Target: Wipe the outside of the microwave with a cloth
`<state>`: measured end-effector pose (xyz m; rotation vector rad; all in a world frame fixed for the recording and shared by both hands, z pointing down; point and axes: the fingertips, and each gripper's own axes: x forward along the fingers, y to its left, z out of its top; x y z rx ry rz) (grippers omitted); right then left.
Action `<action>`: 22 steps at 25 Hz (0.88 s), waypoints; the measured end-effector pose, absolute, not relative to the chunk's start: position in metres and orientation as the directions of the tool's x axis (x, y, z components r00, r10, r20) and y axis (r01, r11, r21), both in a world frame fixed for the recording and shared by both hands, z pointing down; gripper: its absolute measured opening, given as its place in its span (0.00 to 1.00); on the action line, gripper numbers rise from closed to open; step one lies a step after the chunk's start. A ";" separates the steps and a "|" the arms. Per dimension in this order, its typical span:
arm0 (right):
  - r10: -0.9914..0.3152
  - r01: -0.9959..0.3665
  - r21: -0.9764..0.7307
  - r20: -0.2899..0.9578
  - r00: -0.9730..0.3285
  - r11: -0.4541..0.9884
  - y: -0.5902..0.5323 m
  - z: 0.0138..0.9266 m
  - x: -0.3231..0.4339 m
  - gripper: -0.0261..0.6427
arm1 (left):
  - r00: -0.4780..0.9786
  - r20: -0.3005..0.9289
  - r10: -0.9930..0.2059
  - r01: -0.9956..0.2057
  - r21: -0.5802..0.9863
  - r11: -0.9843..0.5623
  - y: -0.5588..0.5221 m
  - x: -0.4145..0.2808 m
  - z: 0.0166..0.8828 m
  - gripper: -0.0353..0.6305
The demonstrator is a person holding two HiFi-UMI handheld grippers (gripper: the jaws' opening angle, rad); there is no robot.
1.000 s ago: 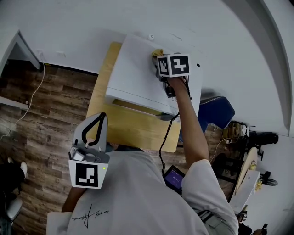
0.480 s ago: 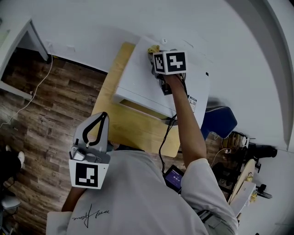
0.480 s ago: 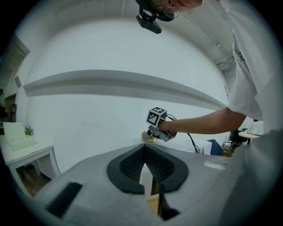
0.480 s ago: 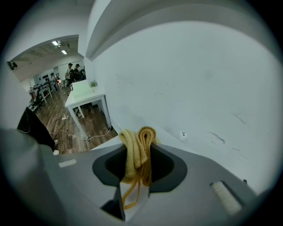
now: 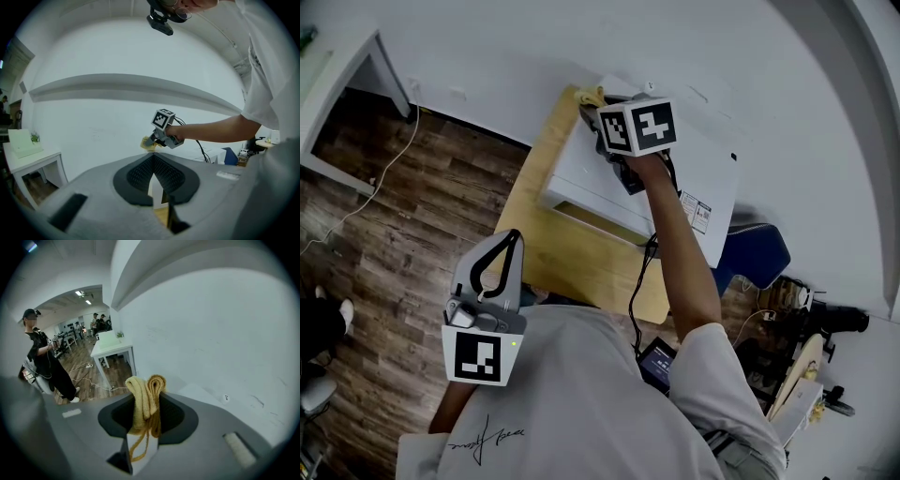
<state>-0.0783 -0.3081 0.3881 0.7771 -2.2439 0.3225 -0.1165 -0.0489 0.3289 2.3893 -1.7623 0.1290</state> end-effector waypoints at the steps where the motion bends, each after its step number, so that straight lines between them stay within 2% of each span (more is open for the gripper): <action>1: -0.427 -0.607 -0.009 0.703 -0.569 0.795 -0.303 0.383 -0.081 0.22 | 0.305 0.169 -0.937 -0.952 0.087 -0.294 -0.049 -0.115 0.329 0.04; 10: -0.522 -0.650 0.046 0.641 -0.563 0.758 -0.301 0.336 -0.022 0.22 | 0.408 0.142 -0.902 -0.913 0.077 -0.401 -0.059 -0.084 0.322 0.04; 14: -0.605 -0.698 0.126 0.621 -0.499 0.705 -0.308 0.328 0.029 0.22 | 0.456 0.145 -0.878 -0.890 0.061 -0.452 -0.062 -0.070 0.323 0.04; 22: -0.673 -0.797 0.132 0.627 -0.393 0.589 -0.306 0.331 0.133 0.22 | 0.513 0.144 -0.846 -0.859 0.085 -0.505 -0.070 -0.044 0.324 0.04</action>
